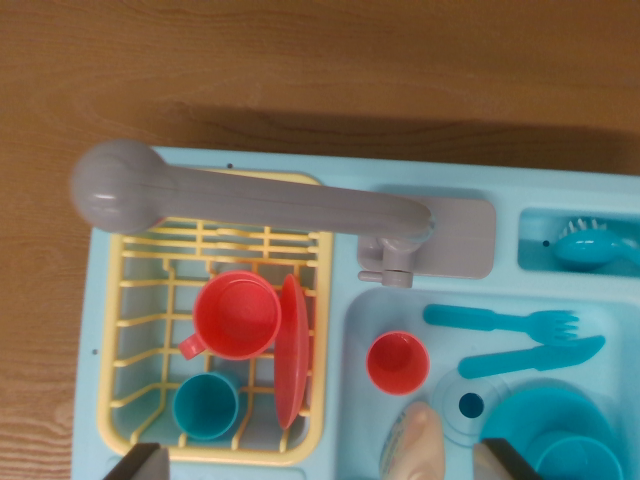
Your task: Pick detergent from the sink
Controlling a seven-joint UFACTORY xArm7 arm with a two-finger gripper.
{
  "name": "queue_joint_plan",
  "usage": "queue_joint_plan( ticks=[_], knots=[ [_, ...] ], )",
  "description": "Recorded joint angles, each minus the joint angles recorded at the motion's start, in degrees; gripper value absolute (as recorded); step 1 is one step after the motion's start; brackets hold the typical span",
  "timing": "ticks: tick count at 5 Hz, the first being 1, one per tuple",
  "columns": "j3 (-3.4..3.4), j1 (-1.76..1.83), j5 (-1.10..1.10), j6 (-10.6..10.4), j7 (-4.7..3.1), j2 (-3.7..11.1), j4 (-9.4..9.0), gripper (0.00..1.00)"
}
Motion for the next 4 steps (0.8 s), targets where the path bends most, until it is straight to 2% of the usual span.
queue_joint_plan(
  ticks=[1, 2, 3, 4],
  knots=[
    [0.0, 0.0, 0.0, 0.0, 0.0, 0.0, 0.0, 0.0],
    [-0.21, -0.19, 0.09, -1.93, 0.08, 0.16, -2.03, 0.0],
    [-0.21, -0.19, 0.09, -1.93, 0.08, 0.16, -2.03, 0.0],
    [-0.45, -0.41, 0.19, -4.12, 0.17, 0.33, -4.33, 0.0]
  ],
)
